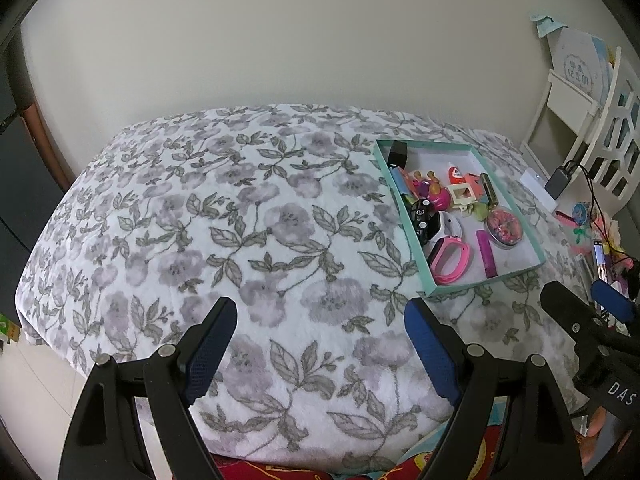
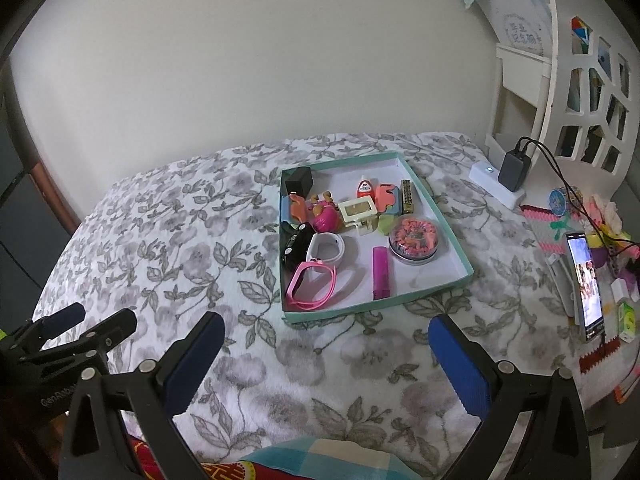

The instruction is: Organize rigid objects

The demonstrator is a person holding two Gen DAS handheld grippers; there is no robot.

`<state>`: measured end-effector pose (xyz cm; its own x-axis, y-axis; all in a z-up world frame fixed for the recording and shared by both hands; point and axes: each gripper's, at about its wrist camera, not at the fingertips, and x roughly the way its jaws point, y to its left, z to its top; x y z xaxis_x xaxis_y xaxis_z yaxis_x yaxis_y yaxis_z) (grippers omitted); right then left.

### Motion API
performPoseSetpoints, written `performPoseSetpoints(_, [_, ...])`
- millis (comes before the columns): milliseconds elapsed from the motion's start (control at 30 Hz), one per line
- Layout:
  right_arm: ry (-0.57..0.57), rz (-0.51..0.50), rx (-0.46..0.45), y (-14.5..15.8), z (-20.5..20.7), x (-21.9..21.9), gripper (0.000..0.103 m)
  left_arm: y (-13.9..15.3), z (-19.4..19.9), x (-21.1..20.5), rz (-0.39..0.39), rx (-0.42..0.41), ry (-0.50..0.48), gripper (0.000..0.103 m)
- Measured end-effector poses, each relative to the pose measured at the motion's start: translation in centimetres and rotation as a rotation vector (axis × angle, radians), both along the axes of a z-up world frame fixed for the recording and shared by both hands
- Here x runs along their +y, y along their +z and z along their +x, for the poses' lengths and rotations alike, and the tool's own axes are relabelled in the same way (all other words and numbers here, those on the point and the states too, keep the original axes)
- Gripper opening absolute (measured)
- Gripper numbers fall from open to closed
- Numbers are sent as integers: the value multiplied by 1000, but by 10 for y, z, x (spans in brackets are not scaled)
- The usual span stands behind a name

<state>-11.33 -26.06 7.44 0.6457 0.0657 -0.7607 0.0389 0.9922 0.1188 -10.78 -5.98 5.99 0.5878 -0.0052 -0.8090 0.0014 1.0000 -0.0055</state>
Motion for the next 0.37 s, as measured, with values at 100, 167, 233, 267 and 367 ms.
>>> performPoseSetpoints(100, [0,0,1,0,0,1,103,0,-1,0,2,-2,-1,86])
performPoseSetpoints(167, [-1,0,1,0,0,1,103,1,-1,0,1,-7,0,86])
performPoseSetpoints(233, [1,0,2,-1,1,2,103,2,-2,0,0,-14,-2,86])
performPoseSetpoints(267, [1,-1,2,-1,0,2,103,2,-1,0,2,-15,-2,86])
performPoseSetpoints(367, [1,-1,1,-1,0,2,103,3,-1,1,0,-19,4,86])
